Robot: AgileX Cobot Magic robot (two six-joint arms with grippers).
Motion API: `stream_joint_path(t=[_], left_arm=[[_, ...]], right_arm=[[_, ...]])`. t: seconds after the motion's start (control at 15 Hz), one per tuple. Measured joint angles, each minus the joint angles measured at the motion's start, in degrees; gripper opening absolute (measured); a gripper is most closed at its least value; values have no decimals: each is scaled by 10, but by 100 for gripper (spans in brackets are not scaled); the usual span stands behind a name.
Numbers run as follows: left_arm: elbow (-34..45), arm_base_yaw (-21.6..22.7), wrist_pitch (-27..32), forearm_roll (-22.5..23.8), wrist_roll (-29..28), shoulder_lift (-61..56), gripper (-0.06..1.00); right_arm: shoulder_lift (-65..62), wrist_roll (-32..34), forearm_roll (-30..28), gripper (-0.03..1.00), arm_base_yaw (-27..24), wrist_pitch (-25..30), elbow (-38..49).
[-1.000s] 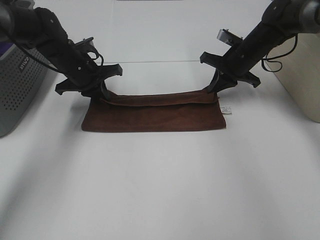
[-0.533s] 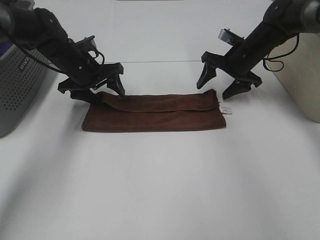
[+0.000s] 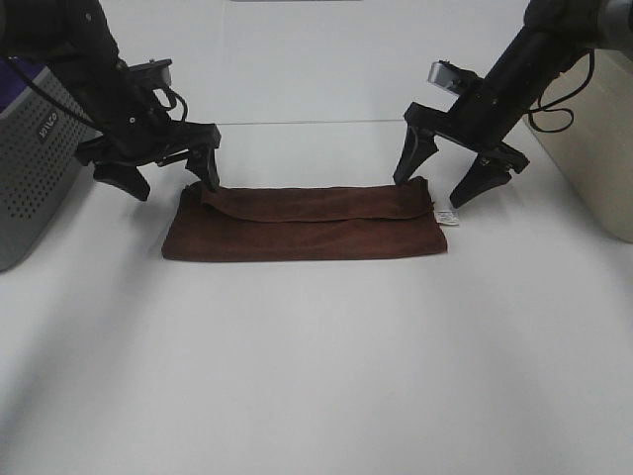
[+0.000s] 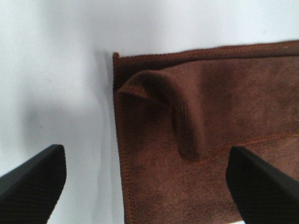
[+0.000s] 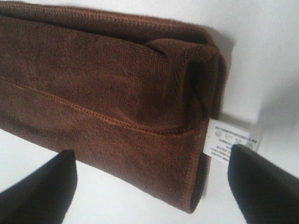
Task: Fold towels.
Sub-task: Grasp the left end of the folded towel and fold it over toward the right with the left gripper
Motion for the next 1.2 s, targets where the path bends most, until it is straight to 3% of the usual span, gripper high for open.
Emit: stream_joint_path(t=[0.2, 0.47, 0.67, 0.87, 0.93, 1.07, 1.2], left_arm=[[0, 1, 9, -11, -20, 25, 88], [-2, 1, 5, -87, 2, 43, 83], [-2, 1, 4, -111, 25, 51, 60], [-2, 1, 2, -104, 29, 58, 11], [-2, 1, 2, -98, 29, 58, 4], [-2, 1, 2, -74, 24, 56, 3], [-2, 1, 15, -1, -7, 43, 3]], right_arm=[[0, 0, -5, 82, 0, 0, 0], [0, 0, -10, 82, 0, 0, 0], [0, 0, -10, 82, 0, 0, 0], [0, 0, -10, 82, 0, 0, 0], [0, 0, -10, 82, 0, 0, 0], [0, 0, -10, 82, 0, 0, 0], [0, 0, -13, 82, 0, 0, 0]])
